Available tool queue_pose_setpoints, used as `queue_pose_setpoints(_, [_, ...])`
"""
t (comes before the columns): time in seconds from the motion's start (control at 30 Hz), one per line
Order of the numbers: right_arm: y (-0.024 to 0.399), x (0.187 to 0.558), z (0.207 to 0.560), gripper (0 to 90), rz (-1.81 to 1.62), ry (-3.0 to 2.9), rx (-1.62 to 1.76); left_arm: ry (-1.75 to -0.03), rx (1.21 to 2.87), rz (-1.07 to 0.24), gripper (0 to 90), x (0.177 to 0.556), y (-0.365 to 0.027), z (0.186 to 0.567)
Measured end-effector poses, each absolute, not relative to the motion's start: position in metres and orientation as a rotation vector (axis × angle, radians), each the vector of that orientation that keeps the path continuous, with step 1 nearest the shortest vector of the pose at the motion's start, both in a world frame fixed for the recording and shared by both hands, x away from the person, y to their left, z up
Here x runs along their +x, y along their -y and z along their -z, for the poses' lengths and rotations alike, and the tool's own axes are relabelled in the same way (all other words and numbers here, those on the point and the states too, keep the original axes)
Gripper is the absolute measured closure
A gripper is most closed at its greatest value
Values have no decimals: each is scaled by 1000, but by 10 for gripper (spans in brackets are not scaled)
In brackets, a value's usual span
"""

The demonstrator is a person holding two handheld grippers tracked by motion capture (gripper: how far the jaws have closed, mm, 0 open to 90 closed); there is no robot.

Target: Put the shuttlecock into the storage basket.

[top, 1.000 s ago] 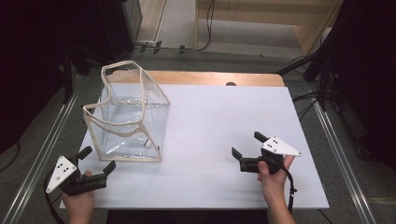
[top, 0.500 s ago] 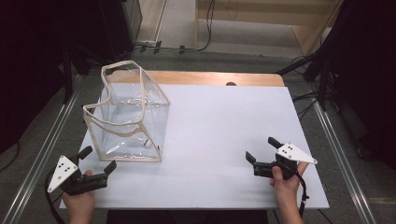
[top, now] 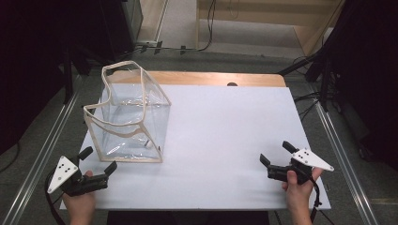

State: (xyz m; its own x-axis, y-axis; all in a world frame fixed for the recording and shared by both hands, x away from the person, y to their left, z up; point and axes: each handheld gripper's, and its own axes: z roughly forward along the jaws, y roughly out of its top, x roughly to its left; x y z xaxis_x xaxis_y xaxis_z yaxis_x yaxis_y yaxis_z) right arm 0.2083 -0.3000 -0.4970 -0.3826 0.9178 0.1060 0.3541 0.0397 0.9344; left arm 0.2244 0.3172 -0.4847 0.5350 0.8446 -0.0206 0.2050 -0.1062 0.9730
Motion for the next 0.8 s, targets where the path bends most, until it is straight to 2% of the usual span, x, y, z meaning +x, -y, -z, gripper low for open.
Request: queue_pose_setpoints(0.8, [347, 195, 509, 0, -1348, -1662, 1339, -912, 1610, -681, 0, 225, -319, 484])
